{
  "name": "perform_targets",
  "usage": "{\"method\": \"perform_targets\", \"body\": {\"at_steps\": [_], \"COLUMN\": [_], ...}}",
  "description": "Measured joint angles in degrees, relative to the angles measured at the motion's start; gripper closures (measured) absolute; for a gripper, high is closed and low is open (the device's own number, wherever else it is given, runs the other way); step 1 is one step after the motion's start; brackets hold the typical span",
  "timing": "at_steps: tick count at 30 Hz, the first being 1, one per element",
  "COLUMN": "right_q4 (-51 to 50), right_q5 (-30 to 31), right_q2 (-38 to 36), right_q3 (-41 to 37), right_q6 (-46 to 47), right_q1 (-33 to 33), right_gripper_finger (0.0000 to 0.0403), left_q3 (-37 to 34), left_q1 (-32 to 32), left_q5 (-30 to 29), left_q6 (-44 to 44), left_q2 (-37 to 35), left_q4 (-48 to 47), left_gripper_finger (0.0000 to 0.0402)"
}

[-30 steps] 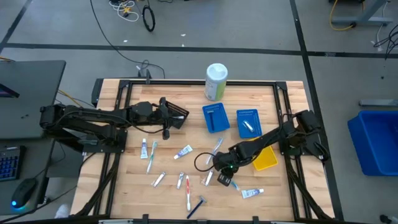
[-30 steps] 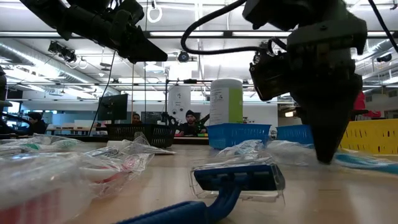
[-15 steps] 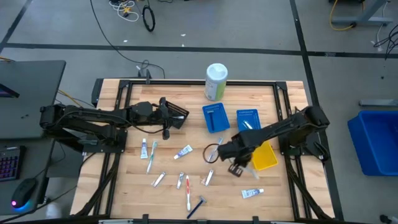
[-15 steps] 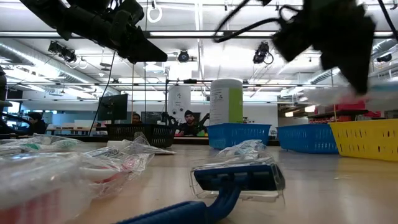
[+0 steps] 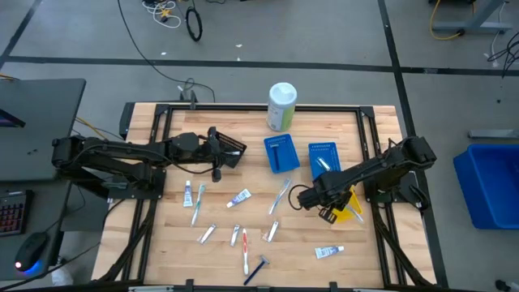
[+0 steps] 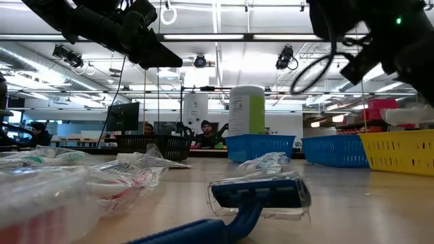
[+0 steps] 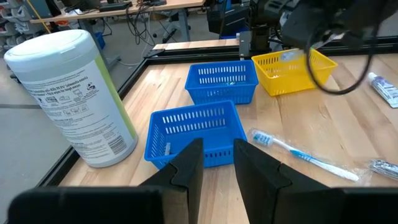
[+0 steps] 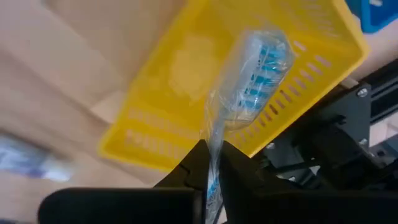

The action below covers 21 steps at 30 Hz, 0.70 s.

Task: Pick & Place Travel size toiletries
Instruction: Put the blue toothbrush into the yellow basket, then put the toothpaste into the black basket

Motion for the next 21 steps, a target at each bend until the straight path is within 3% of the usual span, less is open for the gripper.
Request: {"method": "perform_targets", "body": {"at_steps": [8, 21], "right_q4": [3.38, 1.79], "right_q5": [0.96, 4.82], "right_q2": [-0.02, -0.03], "right_q3": [-5.18, -2.89], "right_q6": [-3.38, -7.08], "right_q1": [-2.62, -4.41], "right_gripper_finger": [0.0327, 0.0244], "left_q3": [0.0, 0.0], "left_q1": [0.0, 0.01], "left_q5": [0.01, 0.01], "left_q6": [-0.07, 0.04], "left_q2": [0.01, 0.01], "left_q4": [0.03, 0.03], "left_gripper_finger": [0.0305, 0.0305]}}
